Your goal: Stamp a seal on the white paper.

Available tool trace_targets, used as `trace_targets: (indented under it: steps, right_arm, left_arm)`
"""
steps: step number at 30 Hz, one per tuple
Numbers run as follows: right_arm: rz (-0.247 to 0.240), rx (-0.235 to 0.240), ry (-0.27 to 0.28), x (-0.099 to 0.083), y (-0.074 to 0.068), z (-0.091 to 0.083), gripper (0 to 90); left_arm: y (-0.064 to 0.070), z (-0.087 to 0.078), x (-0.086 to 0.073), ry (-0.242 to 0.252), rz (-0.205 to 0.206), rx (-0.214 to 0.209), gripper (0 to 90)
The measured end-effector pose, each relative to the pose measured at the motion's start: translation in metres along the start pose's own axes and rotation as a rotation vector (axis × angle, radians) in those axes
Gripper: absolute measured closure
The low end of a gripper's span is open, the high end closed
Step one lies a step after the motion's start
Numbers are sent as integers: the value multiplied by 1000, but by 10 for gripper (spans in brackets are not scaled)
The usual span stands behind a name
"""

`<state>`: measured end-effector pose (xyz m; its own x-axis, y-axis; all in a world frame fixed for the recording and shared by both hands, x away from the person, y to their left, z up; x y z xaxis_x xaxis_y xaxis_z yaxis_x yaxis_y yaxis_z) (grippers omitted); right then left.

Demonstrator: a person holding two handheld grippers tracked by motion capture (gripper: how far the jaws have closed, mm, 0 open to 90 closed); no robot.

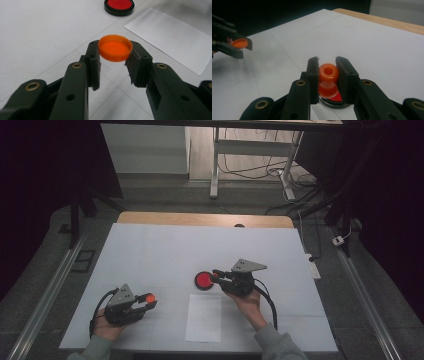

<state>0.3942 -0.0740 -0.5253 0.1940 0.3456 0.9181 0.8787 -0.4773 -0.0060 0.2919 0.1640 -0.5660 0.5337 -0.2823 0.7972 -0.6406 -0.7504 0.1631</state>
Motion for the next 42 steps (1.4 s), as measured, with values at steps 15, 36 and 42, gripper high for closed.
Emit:
trace_targets:
  steps: [15,36,42]
  right_arm:
    - [-14,14,15,-2,-9,-18,721]
    - [0,25,7,-9,-18,-35,720]
    - [1,30,1,-13,-22,-39,720]
  left_arm:
    - [-1,2,-1,-5,4,9,646]
    - [-1,3,-2,-10,7,7,646]
    - [-1,3,-2,-9,9,9,646]
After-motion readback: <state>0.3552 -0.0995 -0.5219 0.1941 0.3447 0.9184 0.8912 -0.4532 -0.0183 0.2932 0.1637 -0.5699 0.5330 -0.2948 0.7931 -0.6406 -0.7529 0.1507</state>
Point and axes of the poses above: each handheld gripper's, and its own axes: z roughly forward along the jaws, x roughly out of its top, y roughly to its right, the point moved 9 cm from there along z, roughly forward along the jaws, and after that the axes turned 7 degrees about -z, right-handed, at the moved point
